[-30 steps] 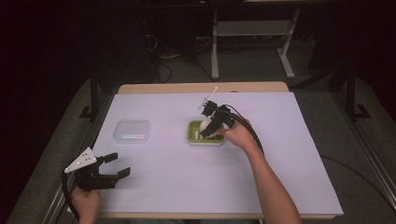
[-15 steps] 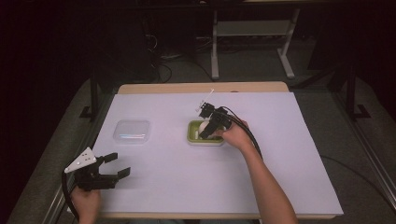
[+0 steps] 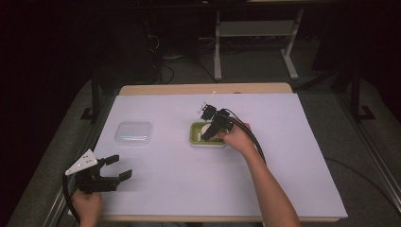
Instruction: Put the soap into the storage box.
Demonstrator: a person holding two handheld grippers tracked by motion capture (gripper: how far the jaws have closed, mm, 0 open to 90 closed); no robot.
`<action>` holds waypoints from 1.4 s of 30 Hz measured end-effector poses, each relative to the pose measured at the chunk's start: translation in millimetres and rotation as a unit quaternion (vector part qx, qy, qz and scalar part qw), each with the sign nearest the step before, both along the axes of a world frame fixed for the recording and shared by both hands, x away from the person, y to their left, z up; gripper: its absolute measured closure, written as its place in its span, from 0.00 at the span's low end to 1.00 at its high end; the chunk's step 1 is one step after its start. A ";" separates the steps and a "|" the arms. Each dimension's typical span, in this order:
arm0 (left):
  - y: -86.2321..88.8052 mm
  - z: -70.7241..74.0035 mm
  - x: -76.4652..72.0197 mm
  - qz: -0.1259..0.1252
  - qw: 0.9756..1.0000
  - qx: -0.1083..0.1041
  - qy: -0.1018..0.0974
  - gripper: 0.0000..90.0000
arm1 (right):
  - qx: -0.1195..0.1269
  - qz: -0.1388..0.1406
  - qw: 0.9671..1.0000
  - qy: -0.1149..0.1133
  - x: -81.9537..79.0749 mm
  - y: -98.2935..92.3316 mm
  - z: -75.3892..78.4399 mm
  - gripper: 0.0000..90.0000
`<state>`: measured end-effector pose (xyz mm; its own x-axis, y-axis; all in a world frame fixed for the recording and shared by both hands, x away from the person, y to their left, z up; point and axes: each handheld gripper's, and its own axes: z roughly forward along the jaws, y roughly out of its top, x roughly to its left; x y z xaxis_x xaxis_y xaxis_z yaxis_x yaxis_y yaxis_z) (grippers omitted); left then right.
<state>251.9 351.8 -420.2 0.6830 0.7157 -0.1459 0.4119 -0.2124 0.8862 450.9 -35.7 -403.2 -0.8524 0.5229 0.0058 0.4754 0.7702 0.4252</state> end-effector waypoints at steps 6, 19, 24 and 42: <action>-0.1 -0.3 0.7 -0.003 1.000 0.003 0.000 0.16 | 0.010 -0.002 1.000 -0.003 -2.6 -5.4 1.1 0.26; -1.5 -0.9 0.8 -0.003 1.000 0.004 0.001 0.16 | 0.045 -0.007 0.999 0.003 -6.3 -20.7 6.7 0.26; -1.6 -0.9 0.8 -0.003 1.000 0.005 0.001 0.16 | 0.054 -0.006 0.999 0.002 -9.4 -24.9 11.7 0.26; -2.7 -1.4 1.0 -0.005 1.000 0.008 0.003 0.16 | 0.083 -0.010 0.996 0.005 -26.2 -48.0 19.5 0.26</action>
